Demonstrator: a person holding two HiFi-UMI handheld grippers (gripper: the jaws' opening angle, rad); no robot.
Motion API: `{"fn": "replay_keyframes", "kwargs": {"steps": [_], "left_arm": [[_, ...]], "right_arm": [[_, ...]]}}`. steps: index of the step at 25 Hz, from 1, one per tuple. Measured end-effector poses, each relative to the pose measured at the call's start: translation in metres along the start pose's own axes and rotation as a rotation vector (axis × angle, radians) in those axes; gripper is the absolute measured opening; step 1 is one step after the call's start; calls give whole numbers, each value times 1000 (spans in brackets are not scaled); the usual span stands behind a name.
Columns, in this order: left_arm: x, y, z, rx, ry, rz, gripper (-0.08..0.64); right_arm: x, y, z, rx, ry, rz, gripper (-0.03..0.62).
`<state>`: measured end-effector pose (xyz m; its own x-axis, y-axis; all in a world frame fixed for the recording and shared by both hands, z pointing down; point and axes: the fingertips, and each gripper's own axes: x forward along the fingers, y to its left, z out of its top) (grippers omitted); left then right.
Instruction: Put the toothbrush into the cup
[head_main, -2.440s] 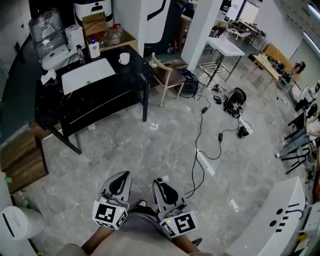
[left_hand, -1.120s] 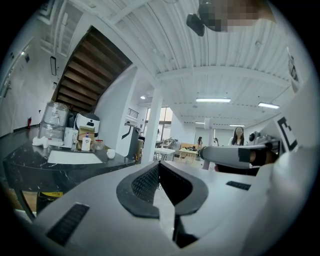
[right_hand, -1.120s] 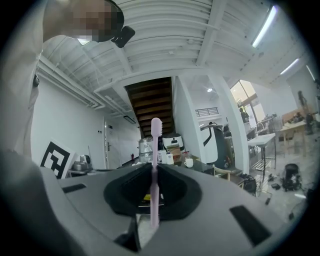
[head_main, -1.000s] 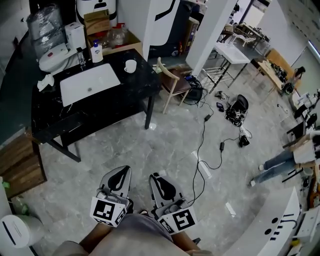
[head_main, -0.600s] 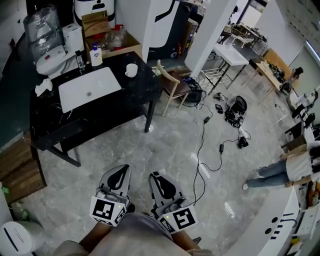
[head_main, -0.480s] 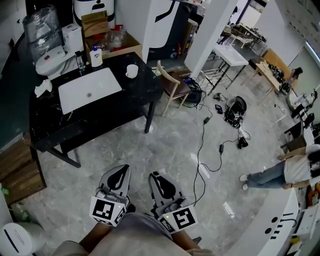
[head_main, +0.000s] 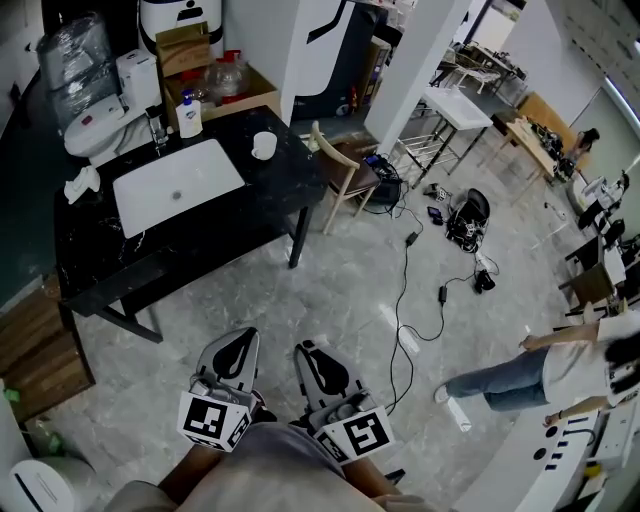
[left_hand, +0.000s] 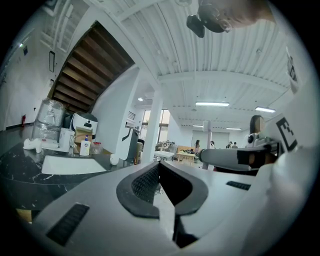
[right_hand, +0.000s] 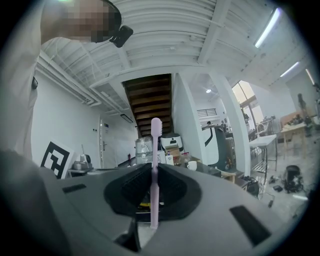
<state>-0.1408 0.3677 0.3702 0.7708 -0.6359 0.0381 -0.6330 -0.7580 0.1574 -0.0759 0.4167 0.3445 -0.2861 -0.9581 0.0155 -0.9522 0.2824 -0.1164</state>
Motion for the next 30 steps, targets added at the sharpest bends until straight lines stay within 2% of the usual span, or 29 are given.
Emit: {"fn": "replay_keyframes", "kwargs": {"steps": [16,30], "left_arm": [[11,15,8,8,-5,-41,8],[52,37,13,0,-7,16,8]], "right_arm": [[21,-2,2,-8,-8,-27,46],[52,-45,11,-7,-7,-18,46]]}}
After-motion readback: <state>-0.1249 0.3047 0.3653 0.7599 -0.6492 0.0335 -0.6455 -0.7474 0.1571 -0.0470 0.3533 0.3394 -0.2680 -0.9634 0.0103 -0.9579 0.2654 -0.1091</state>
